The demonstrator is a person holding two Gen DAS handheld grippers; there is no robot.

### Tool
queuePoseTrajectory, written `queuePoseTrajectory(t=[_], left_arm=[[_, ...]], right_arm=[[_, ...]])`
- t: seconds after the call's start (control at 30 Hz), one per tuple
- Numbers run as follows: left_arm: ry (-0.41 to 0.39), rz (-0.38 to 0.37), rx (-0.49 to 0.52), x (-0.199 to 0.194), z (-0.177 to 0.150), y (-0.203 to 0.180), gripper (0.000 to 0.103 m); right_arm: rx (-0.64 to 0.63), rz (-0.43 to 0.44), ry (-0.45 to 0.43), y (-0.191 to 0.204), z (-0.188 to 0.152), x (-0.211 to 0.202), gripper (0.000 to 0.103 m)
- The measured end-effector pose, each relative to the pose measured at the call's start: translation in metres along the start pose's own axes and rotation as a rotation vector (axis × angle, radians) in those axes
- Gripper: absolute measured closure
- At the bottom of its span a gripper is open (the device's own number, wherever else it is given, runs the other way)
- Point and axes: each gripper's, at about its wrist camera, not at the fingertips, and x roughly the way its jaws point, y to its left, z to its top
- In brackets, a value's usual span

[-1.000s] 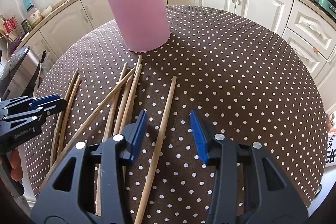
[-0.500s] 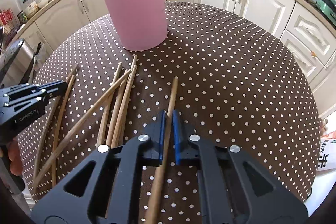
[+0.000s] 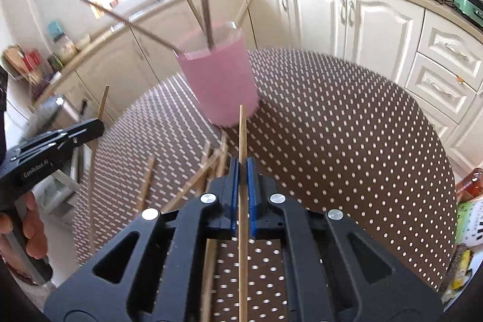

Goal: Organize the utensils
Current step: 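Lift both held chopsticks up over the pink cup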

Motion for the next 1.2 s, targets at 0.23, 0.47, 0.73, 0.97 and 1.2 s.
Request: queuePoseTrajectory(t=[0.23,0.47,0.73,0.97,1.2], left_arm=[[-0.103,-0.029,0.009,-0.044,0.010,-0.014,0.097],[-0.194,-0.053,0.035,-0.083,0.018,-0.034,0.097],[-0.275,-0.072,0.064,-0.110,0.032,-0.057,0.097],[-0.322,-0.081,0.077,-0.118,0.053,-0.071,0.097],[-0.365,-0.079,0.079,-0.116,0.075,-0.079,0.097]], right_arm=[[-0.027,0.044,-0.103,0.009,0.013,-0.044,0.097],[-0.063,0.072,-0.180,0.034,0.019,-0.075,0.097],[-0.086,0.084,-0.250,0.049,0.033,-0.097,0.097],[-0.112,0.087,-0.298,0.056,0.051,-0.106,0.097],[-0.141,0.089,-0.326,0.067,0.072,-0.107,0.097]])
